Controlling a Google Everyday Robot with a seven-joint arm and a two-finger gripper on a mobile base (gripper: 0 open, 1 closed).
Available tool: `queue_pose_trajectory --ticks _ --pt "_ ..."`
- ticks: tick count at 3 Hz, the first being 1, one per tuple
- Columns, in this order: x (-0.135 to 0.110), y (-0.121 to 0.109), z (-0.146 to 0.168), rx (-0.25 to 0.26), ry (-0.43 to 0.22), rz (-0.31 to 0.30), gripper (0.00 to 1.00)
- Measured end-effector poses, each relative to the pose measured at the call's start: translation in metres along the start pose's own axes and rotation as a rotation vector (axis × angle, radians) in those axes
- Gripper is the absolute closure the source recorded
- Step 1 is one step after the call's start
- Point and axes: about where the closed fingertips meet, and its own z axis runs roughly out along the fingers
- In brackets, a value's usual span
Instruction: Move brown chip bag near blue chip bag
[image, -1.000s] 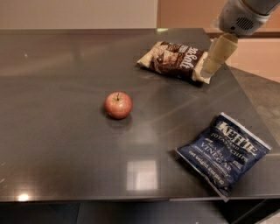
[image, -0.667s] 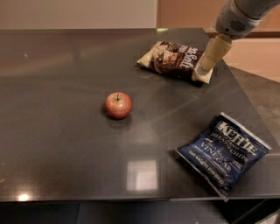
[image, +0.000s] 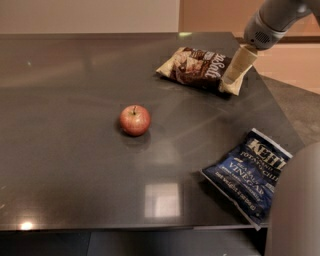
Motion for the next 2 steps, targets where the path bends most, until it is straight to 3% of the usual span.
queue_pose_trajectory --ticks 2 --pt "0.012 -0.029 0.047 0.007 0.051 0.039 0.0"
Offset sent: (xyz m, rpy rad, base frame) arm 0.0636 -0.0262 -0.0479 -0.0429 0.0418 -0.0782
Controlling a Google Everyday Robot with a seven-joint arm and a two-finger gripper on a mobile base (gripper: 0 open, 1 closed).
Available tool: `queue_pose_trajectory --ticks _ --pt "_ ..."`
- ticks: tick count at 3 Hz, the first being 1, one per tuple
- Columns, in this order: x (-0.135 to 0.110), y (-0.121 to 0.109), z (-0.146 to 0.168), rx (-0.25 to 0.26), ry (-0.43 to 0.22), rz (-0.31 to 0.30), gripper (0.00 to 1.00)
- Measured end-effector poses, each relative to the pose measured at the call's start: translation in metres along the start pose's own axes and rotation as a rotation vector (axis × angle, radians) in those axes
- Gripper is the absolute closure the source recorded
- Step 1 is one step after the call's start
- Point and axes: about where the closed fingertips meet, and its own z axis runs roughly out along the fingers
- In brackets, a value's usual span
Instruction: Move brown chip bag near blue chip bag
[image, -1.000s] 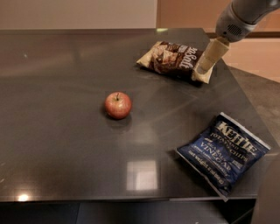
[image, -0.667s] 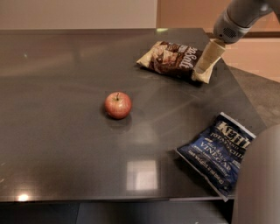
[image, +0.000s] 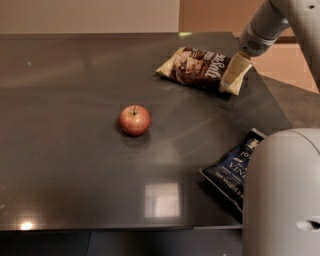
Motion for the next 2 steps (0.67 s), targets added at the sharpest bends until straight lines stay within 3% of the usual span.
queue_pose_trajectory --ticks 1,2 --pt "0.002 -0.007 0.016 -0.006 0.014 0.008 0.0" --pt "0.003 -0.009 0.028 -0.022 0.027 0.008 0.18"
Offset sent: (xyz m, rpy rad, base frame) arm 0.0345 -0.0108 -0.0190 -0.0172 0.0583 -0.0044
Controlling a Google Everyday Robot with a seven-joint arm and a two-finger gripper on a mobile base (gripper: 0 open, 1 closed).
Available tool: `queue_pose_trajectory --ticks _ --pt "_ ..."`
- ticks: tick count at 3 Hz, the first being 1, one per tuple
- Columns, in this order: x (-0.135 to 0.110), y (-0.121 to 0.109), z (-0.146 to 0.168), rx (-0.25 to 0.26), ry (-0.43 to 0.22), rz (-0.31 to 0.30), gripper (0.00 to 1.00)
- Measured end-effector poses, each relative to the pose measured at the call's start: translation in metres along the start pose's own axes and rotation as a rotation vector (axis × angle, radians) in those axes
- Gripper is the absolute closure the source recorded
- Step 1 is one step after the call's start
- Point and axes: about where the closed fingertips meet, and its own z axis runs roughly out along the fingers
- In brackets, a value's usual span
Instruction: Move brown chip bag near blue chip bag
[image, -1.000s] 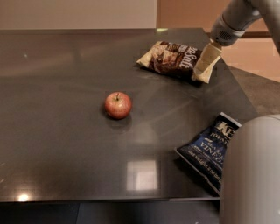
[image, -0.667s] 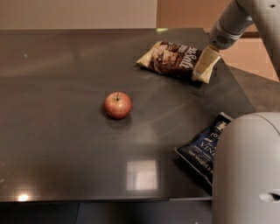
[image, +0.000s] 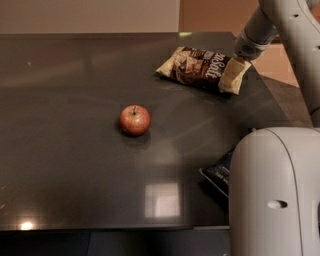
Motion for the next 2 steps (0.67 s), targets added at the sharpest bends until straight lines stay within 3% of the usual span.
queue_pose_trajectory --ticks 2 --pt "-0.0076 0.0047 -0.0031 -0.021 0.005 -0.018 0.64"
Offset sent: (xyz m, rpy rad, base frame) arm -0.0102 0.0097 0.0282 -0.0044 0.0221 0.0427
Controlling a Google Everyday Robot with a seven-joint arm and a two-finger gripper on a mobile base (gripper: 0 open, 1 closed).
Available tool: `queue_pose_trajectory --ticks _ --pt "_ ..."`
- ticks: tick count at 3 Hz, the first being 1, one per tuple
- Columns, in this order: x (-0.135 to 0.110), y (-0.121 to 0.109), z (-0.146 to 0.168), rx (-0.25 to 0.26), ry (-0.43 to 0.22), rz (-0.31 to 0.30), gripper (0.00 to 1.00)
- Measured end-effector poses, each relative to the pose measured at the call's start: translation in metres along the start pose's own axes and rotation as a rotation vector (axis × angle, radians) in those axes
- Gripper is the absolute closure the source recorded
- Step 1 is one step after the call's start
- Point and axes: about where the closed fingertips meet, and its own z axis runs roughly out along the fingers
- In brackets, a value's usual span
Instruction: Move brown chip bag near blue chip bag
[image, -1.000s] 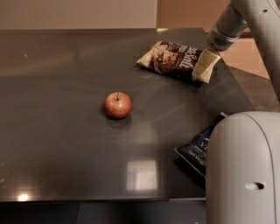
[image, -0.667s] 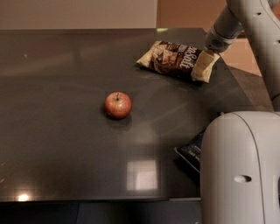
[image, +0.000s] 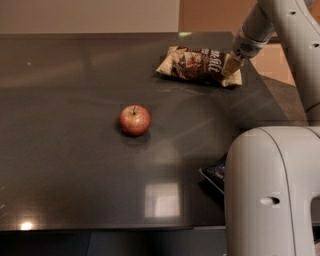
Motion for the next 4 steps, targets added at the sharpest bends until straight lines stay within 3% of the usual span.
queue_pose_trajectory --ticks 1,2,4 --pt "-0.007 0.007 -0.014 -0.007 -0.012 -0.021 0.88" --pt "-0.009 0.015 -0.026 -0.013 -0.012 -0.037 1.0" --pt "-0.004 0.042 -0.05 -0.047 -0.017 -0.044 1.0"
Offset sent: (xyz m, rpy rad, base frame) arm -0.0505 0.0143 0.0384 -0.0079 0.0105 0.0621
